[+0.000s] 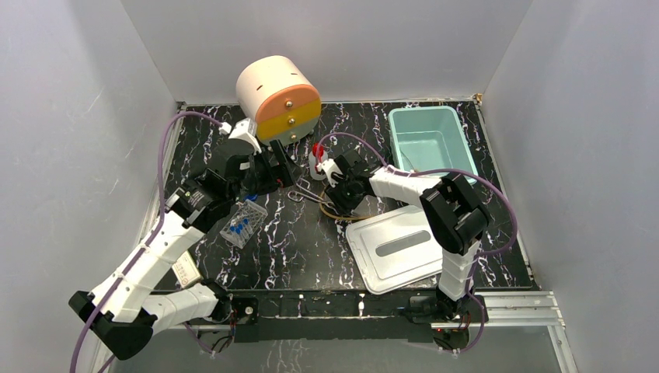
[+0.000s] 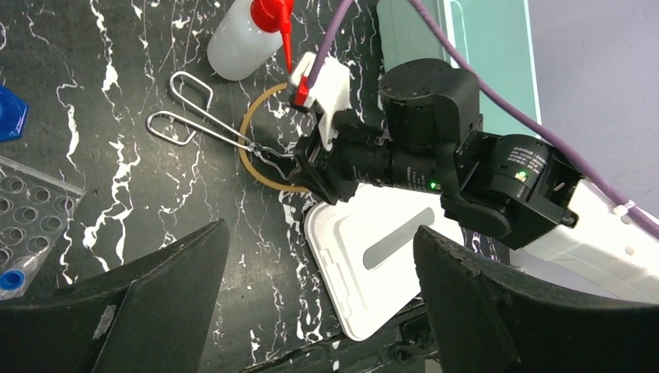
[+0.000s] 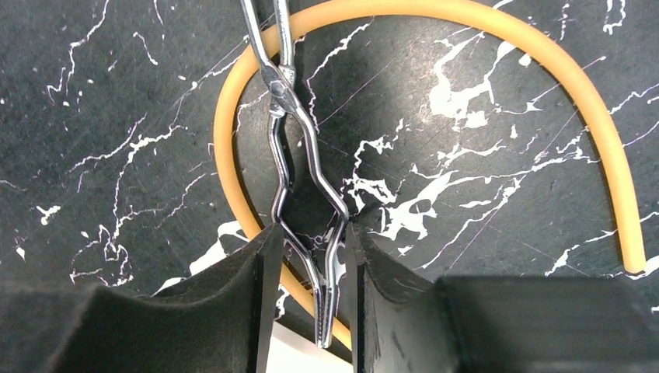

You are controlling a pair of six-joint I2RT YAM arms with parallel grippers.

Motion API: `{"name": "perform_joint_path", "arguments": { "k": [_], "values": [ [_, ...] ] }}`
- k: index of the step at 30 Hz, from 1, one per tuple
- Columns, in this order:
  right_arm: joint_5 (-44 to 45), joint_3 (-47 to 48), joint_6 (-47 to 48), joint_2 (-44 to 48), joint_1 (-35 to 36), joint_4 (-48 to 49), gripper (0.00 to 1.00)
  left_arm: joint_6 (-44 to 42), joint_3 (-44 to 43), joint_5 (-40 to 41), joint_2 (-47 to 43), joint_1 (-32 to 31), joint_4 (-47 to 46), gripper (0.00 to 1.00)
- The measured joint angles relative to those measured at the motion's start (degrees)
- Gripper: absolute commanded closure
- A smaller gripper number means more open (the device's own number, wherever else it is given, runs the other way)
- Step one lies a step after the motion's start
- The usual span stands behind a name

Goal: Organize the chemistry lab equipment

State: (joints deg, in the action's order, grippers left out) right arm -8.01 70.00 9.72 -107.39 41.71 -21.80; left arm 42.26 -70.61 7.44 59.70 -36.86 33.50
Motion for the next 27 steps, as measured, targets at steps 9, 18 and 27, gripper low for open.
{"name": "perform_joint_path", "arguments": {
  "k": [9, 18, 27],
  "values": [
    [0.9, -0.7, -1.5, 1.2, 0.0, 2.6, 0.96, 8.2, 8.3, -0.9, 0.3, 0.0, 0.4, 0.27],
    [0.1, -1.9, -3.1, 2.5, 0.1, 3.2, 0.78, 12.0, 12.6, -1.8, 4.5, 0.0, -1.6, 0.26],
    [1.3, -2.7, -4.3, 2.3, 0.5, 5.9, 0.74, 12.6, 12.9, -2.1, 6.4, 0.0, -2.9, 0.26]
  ]
}}
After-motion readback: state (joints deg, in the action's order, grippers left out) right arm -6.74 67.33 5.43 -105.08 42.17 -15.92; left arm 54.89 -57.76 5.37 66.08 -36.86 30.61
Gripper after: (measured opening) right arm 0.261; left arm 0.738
